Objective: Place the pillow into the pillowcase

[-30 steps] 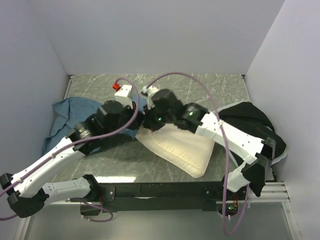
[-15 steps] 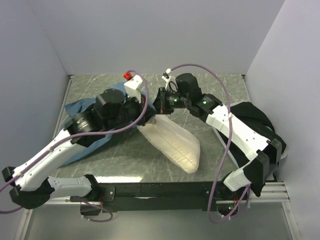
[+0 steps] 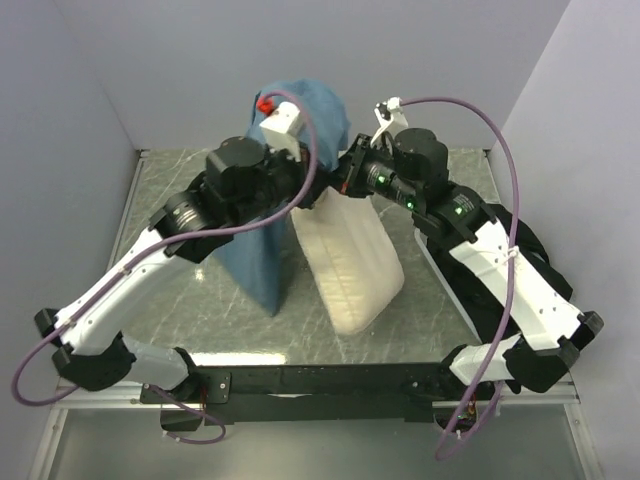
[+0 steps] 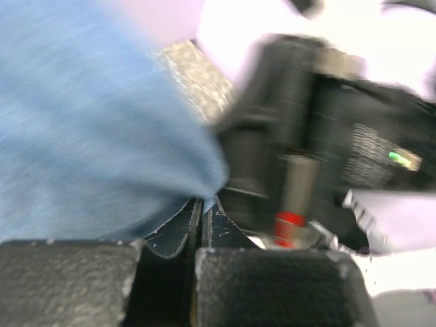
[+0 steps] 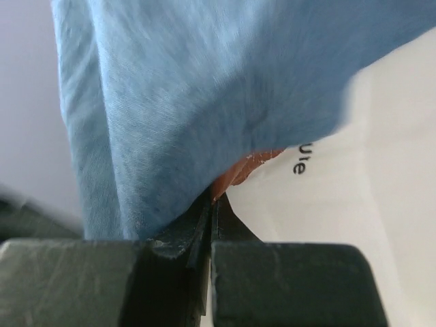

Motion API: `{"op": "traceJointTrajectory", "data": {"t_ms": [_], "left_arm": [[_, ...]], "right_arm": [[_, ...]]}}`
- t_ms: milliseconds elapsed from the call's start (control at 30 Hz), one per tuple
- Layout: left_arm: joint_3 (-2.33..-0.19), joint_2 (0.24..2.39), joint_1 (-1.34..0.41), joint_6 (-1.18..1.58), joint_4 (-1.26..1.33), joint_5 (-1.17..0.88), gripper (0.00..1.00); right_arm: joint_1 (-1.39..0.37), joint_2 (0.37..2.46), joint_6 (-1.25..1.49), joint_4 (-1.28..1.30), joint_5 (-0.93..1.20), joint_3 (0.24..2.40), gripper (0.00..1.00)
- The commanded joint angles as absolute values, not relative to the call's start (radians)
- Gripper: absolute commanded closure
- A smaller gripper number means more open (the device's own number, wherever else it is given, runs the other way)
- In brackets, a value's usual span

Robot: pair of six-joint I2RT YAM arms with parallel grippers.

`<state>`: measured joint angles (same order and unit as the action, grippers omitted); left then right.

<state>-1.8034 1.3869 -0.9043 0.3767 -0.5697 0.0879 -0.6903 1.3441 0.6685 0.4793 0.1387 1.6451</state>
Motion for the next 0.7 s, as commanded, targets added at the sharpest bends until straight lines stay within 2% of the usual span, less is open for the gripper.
{"op": "traceJointTrajectory", "data": {"t_ms": [0, 167, 233, 300, 367, 400, 433, 500, 533, 633, 667], "left_arm": [[-1.532, 1.255, -0.824, 0.573, -0.537, 0.213, 0.99], [-1.145, 1.053, -0.769, 0.849, -0.580, 0.369, 0.95], [-0.970, 0.991, -0.764, 0.960, -0.583, 0.388, 0.88], [-0.852, 0.905, -0.761, 1.041, -0.601, 0.425, 0.72], [-0.819, 0.833, -0.759, 1.069, -0.636, 0.462, 0.64], [-0.819, 0.815, -0.758, 1.075, -0.650, 0.501, 0.50], [-0.827, 0.799, -0.756, 1.066, -0.655, 0.514, 0.43], [-0.885, 0.804, -0.752, 1.019, -0.667, 0.550, 0.30], [-0.912, 0.821, -0.750, 0.996, -0.670, 0.558, 0.28], [-1.035, 0.949, -0.747, 0.896, -0.657, 0.569, 0.24], [-1.098, 1.028, -0.747, 0.840, -0.649, 0.569, 0.23]], "right_arm": [[-0.816, 1.330, 0.652, 0.327, 0.011, 1.564, 1.00], [-0.936, 1.433, 0.733, 0.140, -0.037, 1.283, 1.00], [-0.988, 1.512, 0.756, 0.066, -0.051, 1.194, 1.00], [-1.049, 1.593, 0.778, 0.012, -0.078, 1.148, 1.00], [-1.081, 1.643, 0.793, 0.002, -0.092, 1.140, 1.00], [-1.097, 1.670, 0.796, -0.032, -0.062, 1.125, 1.00], [-1.104, 1.672, 0.798, -0.047, -0.052, 1.114, 1.00], [-1.108, 1.628, 0.795, -0.060, -0.063, 1.082, 0.82], [-1.109, 1.602, 0.789, -0.052, -0.086, 1.071, 0.62], [-1.106, 1.456, 0.761, 0.032, -0.200, 1.037, 0.38], [-1.106, 1.415, 0.753, 0.099, -0.239, 1.031, 0.33]]}}
